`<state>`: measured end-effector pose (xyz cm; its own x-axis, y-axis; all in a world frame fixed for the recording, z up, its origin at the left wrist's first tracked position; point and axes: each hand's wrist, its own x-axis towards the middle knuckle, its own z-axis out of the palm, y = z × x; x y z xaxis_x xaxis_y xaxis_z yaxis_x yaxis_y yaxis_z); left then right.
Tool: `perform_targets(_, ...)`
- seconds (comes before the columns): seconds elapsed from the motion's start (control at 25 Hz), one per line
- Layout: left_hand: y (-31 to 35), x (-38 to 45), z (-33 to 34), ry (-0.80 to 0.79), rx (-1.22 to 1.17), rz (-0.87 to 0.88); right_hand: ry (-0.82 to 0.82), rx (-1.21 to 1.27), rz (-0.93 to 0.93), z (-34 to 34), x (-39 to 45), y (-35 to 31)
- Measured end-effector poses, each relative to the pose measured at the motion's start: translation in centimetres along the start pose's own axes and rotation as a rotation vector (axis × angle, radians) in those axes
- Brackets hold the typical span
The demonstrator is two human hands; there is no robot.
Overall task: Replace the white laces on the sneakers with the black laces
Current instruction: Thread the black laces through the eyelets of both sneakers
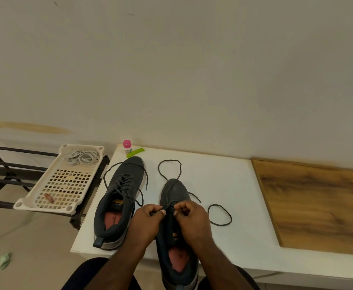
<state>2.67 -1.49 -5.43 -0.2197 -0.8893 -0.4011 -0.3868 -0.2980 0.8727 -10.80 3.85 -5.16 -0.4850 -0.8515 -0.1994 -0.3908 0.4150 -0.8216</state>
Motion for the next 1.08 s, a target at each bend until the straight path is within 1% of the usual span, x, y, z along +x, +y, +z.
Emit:
perform_targets(0.36, 0.69, -0.47, -0.08, -0.018, -0.104, -0.060, 0.057, 0.060, -0.020, 0.57, -0.27, -0.25)
perform_targets(0.56, 0.60, -0.53, -0.12, -0.038, -0.158, -0.100, 0.036, 0.053, -0.021, 0.55, -0.37, -0.57)
perform_targets(0.64, 0.80, -0.67, -0.26, -0.065, -0.224, -0.132, 0.025, 0.023, -0.031, 0.49, -0.43, -0.58)
perform_targets(0.72, 1.05, -0.79, -0.43, -0.102, -0.275, -0.164, 0.020, 0.045, -0.027, 0.35, -0.43, -0.56)
perform_targets(0.84, 0.91, -0.61, -0.49, -0.092, -0.260, -0.158, 0.025, 0.076, -0.013, 0.09, -0.24, -0.46)
perform_targets(1.08, 0.46, -0.36, -0.26, -0.081, -0.244, -0.135, -0.008, -0.041, -0.058, -0.38, 0.05, -0.71)
